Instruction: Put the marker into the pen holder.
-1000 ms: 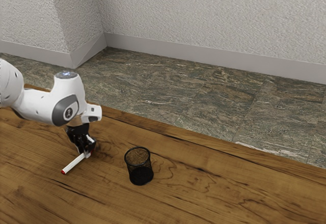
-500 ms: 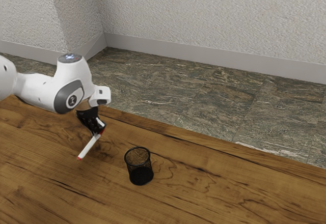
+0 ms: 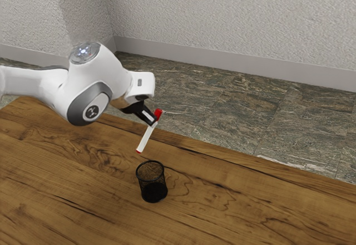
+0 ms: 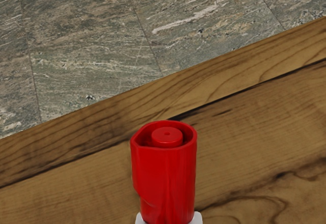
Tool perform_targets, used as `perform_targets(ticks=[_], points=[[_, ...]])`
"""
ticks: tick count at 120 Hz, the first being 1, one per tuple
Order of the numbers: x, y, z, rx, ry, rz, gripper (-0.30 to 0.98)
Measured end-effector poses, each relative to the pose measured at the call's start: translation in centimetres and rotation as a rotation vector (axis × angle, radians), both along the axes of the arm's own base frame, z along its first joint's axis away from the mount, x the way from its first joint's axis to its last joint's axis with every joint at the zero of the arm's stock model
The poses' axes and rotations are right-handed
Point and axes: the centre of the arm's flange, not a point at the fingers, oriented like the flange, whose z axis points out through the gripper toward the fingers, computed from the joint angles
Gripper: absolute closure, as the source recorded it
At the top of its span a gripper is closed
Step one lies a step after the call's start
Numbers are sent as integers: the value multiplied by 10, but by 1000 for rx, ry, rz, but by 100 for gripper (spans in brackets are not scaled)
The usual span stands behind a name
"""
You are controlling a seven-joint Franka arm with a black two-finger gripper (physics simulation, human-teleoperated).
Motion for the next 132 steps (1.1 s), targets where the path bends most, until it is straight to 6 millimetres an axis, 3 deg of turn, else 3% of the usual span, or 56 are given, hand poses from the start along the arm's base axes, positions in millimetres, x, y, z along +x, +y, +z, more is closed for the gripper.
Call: perform_targets(ticks=[12,26,52,80,96,100,104,110,123,132], points=[[4,-14,-17,-15,4,-12,79],[-1,-22,-20,-30,-9,-18,79],[-12,-27,-43,-36,22,-17,79],[-36,-25,-86,-21,108,-12,78],[-39,-23,-84,-18,130,-3,49],[-31,-25,-64,-19,121,0,42],[-15,-27,-31,-15,109,2,36],[13,-27,33,-6,94,9,28],[37,5,141,34,117,27,17],[30,16,172,59,180,11,12]])
